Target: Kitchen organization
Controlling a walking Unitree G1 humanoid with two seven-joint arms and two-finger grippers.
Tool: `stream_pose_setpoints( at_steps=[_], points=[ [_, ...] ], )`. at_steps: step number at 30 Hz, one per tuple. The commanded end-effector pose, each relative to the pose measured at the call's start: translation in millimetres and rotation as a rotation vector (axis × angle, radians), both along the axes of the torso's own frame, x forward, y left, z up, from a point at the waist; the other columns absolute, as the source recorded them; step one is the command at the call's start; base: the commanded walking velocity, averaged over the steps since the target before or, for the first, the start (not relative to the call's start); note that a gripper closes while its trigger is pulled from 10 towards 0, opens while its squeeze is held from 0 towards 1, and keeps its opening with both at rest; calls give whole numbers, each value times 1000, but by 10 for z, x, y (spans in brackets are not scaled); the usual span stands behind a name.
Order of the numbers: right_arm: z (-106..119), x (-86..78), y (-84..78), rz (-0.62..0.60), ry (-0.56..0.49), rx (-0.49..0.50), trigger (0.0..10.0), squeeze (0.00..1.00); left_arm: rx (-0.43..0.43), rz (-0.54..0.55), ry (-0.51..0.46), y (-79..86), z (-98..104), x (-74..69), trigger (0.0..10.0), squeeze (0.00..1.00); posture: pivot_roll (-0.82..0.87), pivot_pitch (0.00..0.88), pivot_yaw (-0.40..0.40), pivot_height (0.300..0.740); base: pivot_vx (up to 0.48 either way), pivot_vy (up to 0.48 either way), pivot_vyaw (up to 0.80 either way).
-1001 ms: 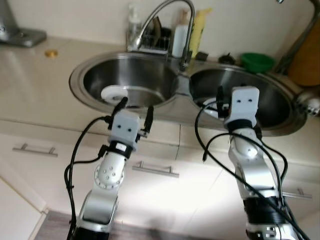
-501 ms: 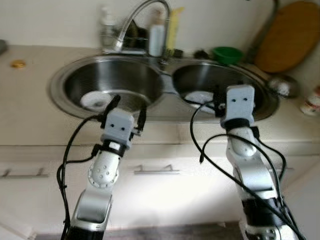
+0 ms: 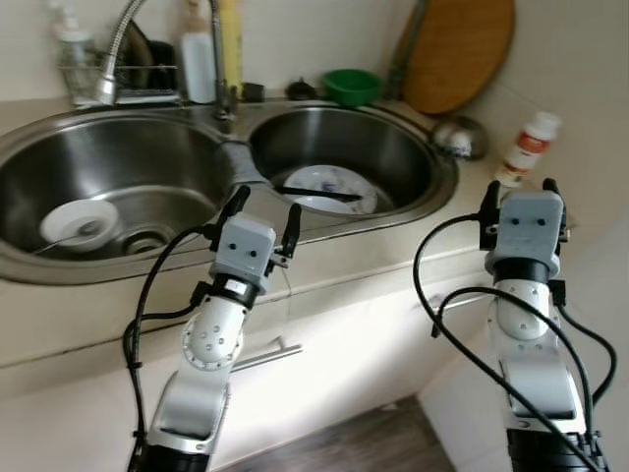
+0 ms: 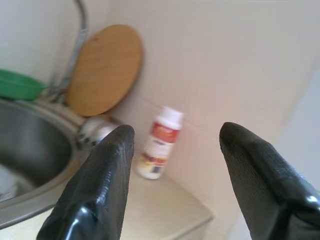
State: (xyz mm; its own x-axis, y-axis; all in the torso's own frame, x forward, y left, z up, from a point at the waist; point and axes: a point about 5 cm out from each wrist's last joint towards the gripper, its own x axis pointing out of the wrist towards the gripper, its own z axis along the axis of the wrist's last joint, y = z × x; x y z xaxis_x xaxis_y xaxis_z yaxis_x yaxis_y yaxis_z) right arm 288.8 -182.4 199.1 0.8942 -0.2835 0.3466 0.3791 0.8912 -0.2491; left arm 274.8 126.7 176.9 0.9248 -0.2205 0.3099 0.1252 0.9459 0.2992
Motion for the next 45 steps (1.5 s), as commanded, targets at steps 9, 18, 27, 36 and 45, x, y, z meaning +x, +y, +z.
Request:
stream_pose_setpoints(
  at_steps=[9, 18, 27, 36, 45],
  points=[
    [-16, -29, -4, -29, 8, -7, 10000, 0, -5, -38, -26, -75, 35, -6, 10000, 0, 96, 0, -78, 740, 0, 0, -800],
    [-43, -98, -72, -41, 57, -60, 10000, 0, -3, -53, -19, -98, 10, -6, 10000, 0, 72, 0, -66, 740, 0, 0, -800],
    [-206, -253, -127, -83, 134, -56, 10000, 0, -2, -80, -10, -131, -8, 6, 10000, 0, 55, 0, -42, 740, 0, 0, -800],
    [-156, -247, -163, -124, 120, -49, 10000, 0, 2, -99, -4, -165, -20, 19, 10000, 0, 40, 0, -27, 740, 0, 0, -800],
    [-188, -278, -221, -166, 134, -49, 10000, 0, 2, -117, 4, -199, -34, 33, 10000, 0, 19, 0, -13, 740, 0, 0, -800]
  ],
)
